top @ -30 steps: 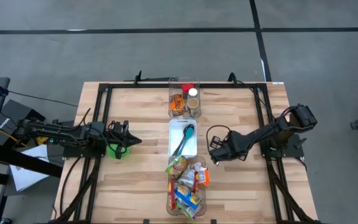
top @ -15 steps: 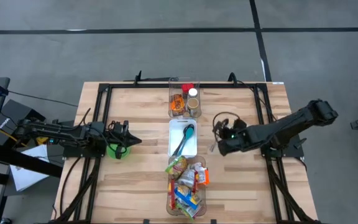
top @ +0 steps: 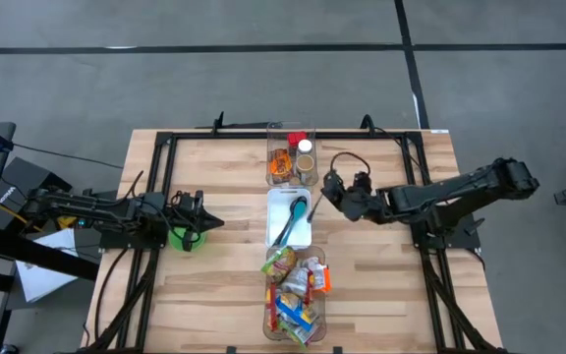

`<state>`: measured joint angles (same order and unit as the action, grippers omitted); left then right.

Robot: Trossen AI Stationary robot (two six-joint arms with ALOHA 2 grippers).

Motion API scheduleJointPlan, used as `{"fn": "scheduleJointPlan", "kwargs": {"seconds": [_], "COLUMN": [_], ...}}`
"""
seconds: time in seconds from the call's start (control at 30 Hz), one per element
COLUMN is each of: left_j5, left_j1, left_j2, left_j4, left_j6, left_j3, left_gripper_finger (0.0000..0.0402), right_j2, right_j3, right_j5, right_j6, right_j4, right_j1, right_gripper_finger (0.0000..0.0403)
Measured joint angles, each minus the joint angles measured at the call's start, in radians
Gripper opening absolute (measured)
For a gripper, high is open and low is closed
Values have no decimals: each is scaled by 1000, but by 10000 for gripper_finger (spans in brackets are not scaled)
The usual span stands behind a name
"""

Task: Pick & Place Food Item
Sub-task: Put the silver spoon into the white bin

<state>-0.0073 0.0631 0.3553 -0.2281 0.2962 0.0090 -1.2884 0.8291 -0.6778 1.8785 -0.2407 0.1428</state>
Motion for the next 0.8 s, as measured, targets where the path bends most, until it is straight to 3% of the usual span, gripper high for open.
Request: {"fn": "scheduleJointPlan", "kwargs": {"seconds": [0.2,0.47,0.8], "left_j5": [0,0,0], "left_j1": [0,0,0], "left_j2": [0,0,0], "left_j4": [0,-13,-22], "left_j6": [0,0,0], "left_j3": [0,0,0], "left_gripper_finger": [0,0,0], "right_j2": [-61,-189,-306], "right_j3": [12,154,294], "right_j5": [62,76,78], "right_j6": [-53,-46,180], "right_j4": [174,170,-37], "right_j1": [-17,6,57], "right_gripper_finger": [1,1,1]}}
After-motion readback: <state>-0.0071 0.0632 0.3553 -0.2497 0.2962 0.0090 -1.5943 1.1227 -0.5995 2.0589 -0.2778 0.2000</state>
